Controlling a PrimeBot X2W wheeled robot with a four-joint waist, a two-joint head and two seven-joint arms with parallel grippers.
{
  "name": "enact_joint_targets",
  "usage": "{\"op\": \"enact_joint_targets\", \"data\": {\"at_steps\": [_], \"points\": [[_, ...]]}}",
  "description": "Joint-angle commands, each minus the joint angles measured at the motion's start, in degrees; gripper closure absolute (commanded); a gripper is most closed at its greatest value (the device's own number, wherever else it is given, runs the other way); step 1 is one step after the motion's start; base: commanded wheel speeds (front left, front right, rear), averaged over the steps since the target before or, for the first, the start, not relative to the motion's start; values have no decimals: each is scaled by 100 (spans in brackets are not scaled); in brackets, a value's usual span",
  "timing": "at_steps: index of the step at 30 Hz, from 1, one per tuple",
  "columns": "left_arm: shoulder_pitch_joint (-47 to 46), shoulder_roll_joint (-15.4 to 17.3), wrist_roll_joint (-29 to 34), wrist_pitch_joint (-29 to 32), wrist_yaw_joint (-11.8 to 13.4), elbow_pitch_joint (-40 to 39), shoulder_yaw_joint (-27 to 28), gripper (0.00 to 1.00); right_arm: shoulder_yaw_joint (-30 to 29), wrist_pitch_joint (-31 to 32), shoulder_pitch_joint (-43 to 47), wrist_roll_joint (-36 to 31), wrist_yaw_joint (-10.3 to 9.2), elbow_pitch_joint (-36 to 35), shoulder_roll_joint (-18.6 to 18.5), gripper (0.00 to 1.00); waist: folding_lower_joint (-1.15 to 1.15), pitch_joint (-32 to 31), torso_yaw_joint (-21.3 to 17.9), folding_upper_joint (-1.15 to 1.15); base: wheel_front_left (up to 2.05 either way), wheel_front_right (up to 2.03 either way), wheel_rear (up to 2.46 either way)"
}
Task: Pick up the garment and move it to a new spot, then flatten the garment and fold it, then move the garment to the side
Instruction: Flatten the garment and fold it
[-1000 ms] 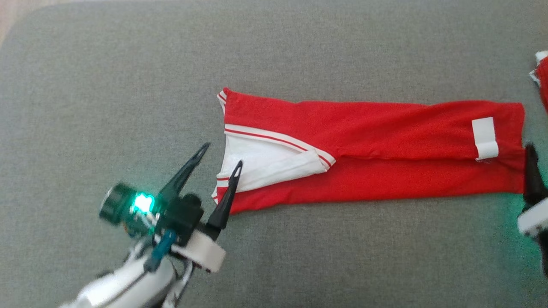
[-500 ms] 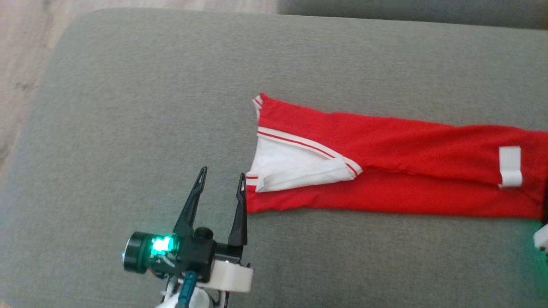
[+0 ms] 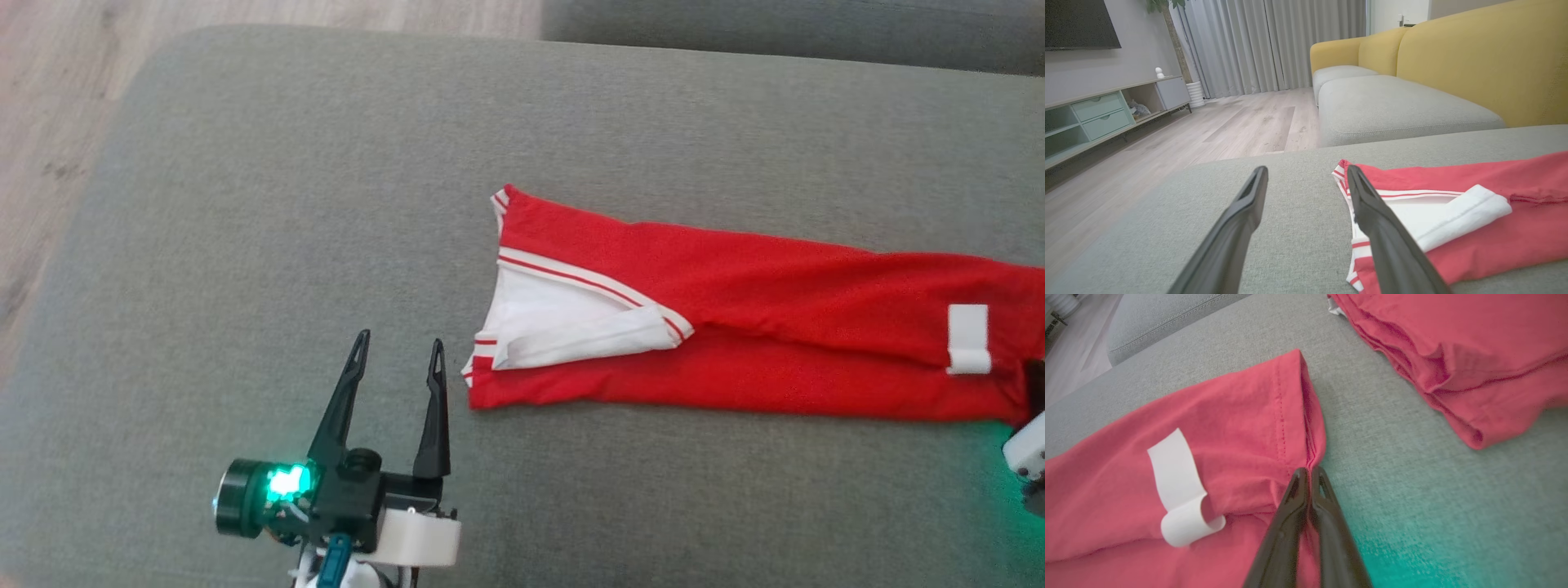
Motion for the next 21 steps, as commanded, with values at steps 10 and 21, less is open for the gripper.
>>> {"op": "enact_joint_targets", "data": {"at_steps": [10,21], "points": [[79,-150,333,-54,-323,-58,626,0,-352,60,-59,304,-4,-879,-668,100,0,-123,-374,0,0,0,0],[197,-373,517,-54,-631,64,896,0,49,1096,-279,1448,-4,-3196,363,100,0,-222,-394,0,0,0,0]]}}
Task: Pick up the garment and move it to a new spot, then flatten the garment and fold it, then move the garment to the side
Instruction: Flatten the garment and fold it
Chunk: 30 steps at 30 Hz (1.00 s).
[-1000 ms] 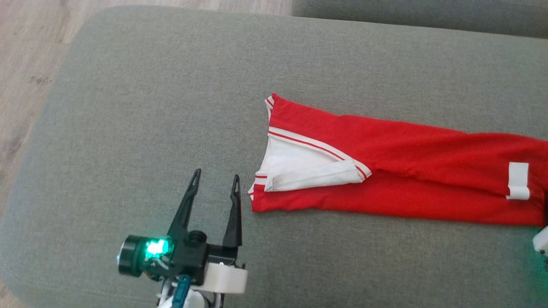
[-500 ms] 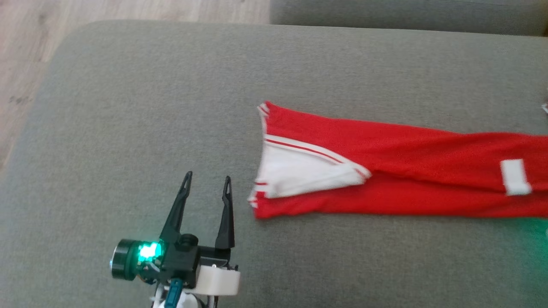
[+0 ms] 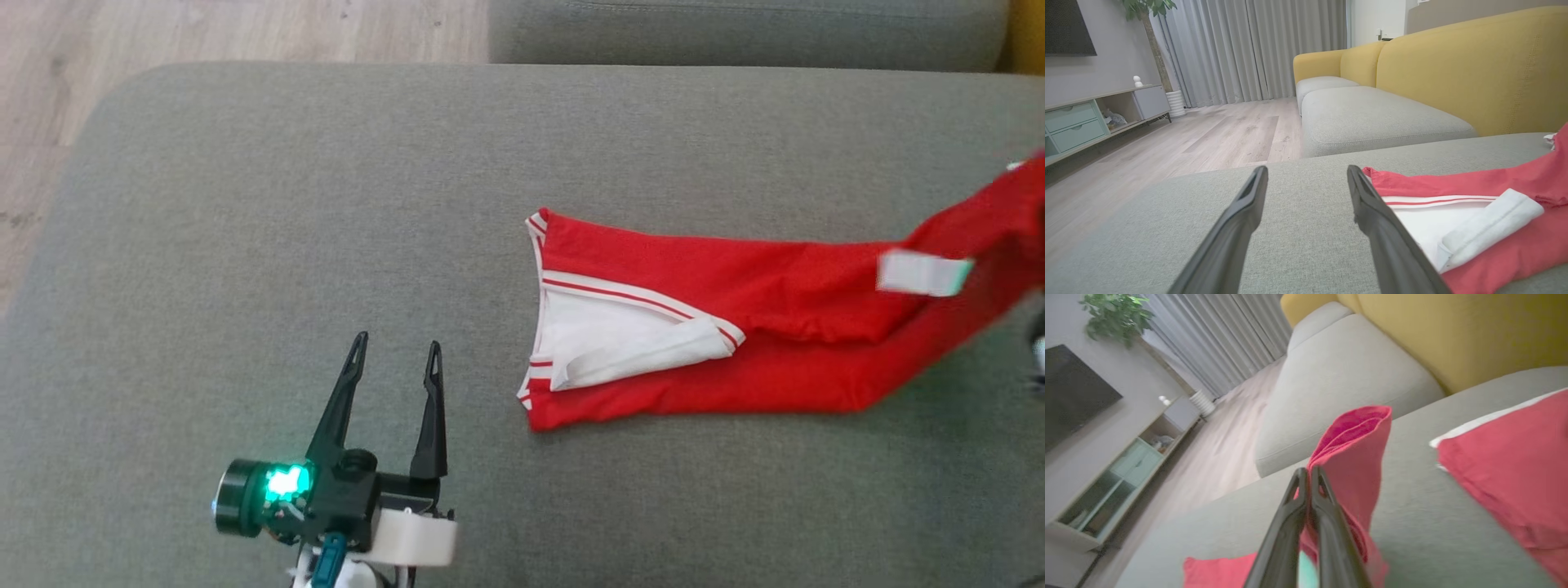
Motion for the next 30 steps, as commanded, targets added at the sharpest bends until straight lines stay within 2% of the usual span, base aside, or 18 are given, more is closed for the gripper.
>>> {"op": "enact_joint_targets", "data": {"at_steps": [1,5,10,19,28,29,30], "points": [[-91,-32,78,-54,-58,-115,279,0,271,156,-197,149,-4,-544,173,100,0,-20,77,0,0,0,0],[-49,-109,144,-54,-161,-62,351,0,789,357,-261,248,-4,-946,577,100,0,-45,234,0,0,0,0],[-20,-192,210,-54,-270,7,402,0,1433,435,-346,350,-4,-885,797,100,0,-56,427,0,0,0,0],[30,-421,345,-54,-497,152,480,0,2679,6,-376,605,-4,110,910,100,0,-69,898,0,0,0,0],[93,-553,476,-54,-675,259,586,0,3646,-715,-664,969,-4,1203,912,100,0,-74,1095,0,0,0,0],[100,-562,488,-54,-689,269,602,0,3707,-802,-688,983,-4,1317,913,66,0,-80,1101,0,0,0,0],[109,-569,501,-54,-701,277,618,0,3776,-872,-711,984,-4,1416,913,0,0,-88,1103,0,0,0,0]]}}
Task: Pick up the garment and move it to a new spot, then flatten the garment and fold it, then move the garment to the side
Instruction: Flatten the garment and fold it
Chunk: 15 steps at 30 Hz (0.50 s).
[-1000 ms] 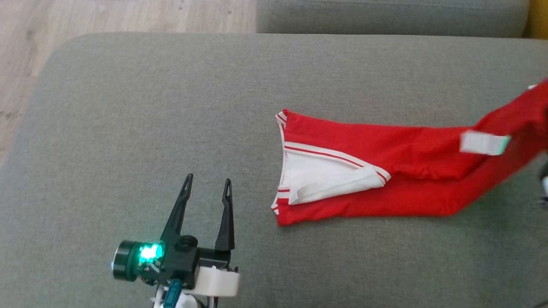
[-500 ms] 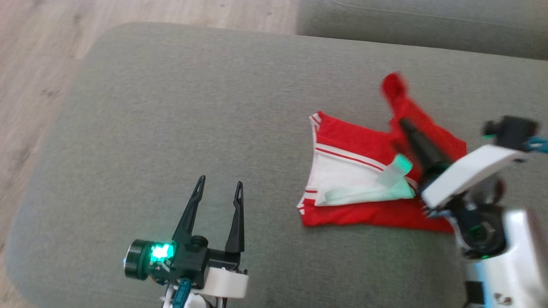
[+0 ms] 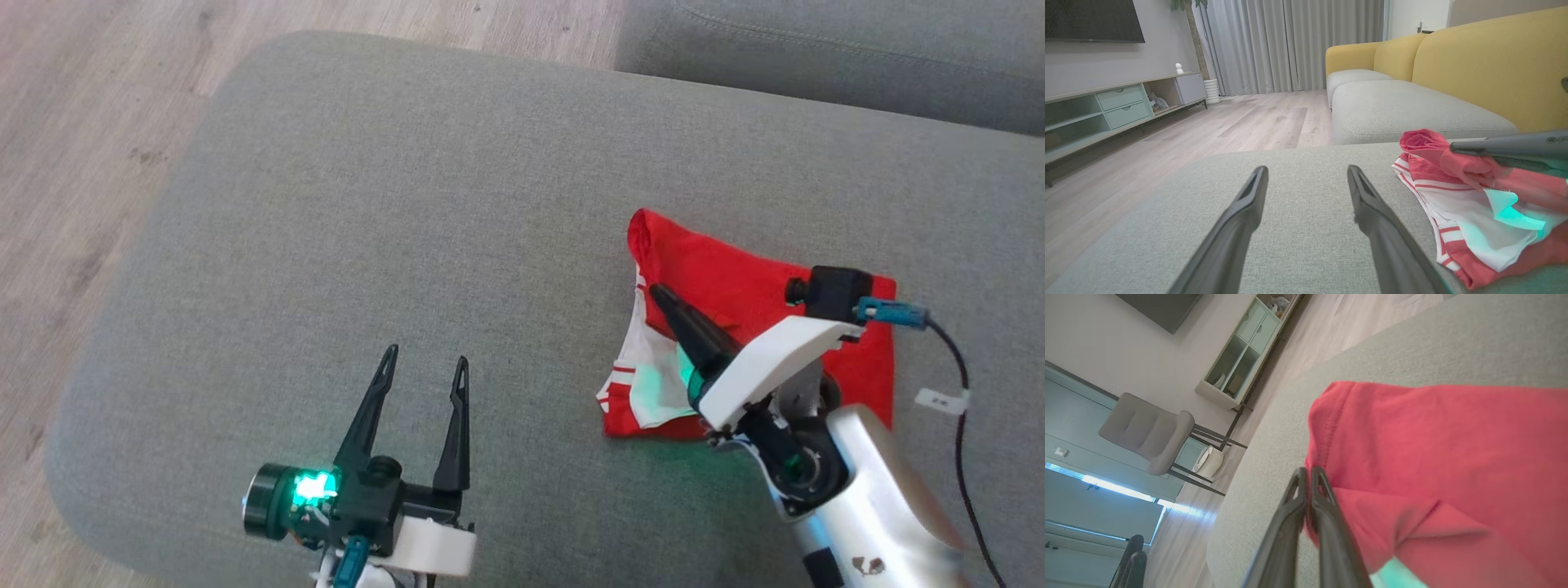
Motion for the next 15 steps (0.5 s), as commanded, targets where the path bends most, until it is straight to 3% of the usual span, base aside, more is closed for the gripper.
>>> {"op": "enact_joint_targets", "data": {"at_steps": [1,6,9,15], "points": [[-60,-26,71,-54,-26,-132,259,0,194,-143,-247,40,-4,-111,56,0,0,-16,-2,0,0,0,0],[44,-54,139,-55,-40,-117,378,0,206,-996,-314,208,-4,-64,56,0,0,-154,-160,0,0,0,0],[110,-60,142,-55,-57,-132,448,0,89,-1275,-201,-62,-4,-189,30,0,0,-283,-313,0,0,0,0],[331,-75,-27,-55,-152,-125,663,0,-34,-2109,416,-510,-4,-690,-603,0,0,-626,-663,0,0,0,0]]}}
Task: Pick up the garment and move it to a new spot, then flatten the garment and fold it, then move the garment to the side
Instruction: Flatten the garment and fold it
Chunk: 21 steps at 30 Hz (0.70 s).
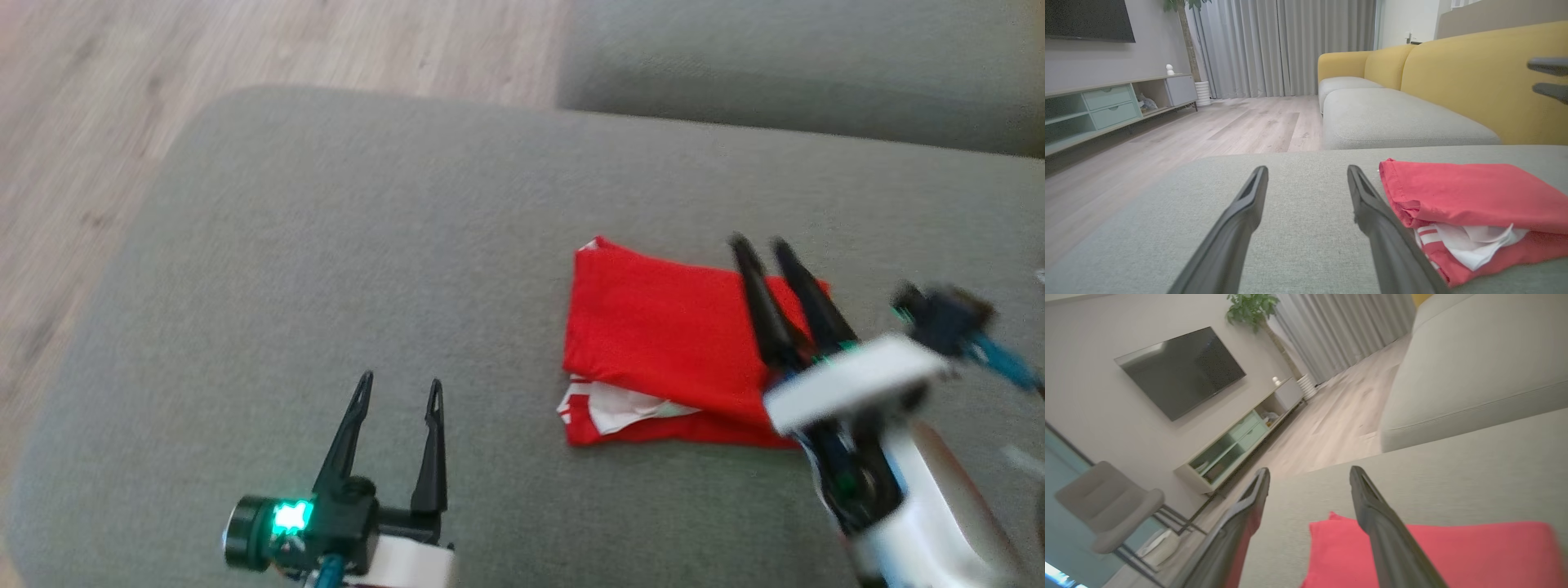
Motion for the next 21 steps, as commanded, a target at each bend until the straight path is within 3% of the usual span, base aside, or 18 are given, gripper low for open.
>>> {"op": "enact_joint_targets", "data": {"at_steps": [1,7,11,16,21], "points": [[-19,-16,-78,-55,-27,-156,288,0,62,-254,182,-175,-4,-203,-194,0,0,-235,-221,0,0,0,0],[200,-3,-157,-55,-72,-141,465,0,-16,-1075,734,-616,-4,-80,-569,0,0,-464,-478,0,0,0,0],[364,-2,-129,-55,-100,-157,612,0,-34,-1396,1072,-1365,-4,149,-739,0,0,-588,-627,0,0,0,0],[638,-52,-72,-55,-142,-117,845,0,-459,-1447,1520,-2332,-4,109,-503,0,0,-757,-737,0,0,0,0],[915,-119,39,-55,-224,-138,1108,0,-799,-1449,1962,-2837,-4,-86,-154,0,0,-908,-830,0,0,0,0]]}}
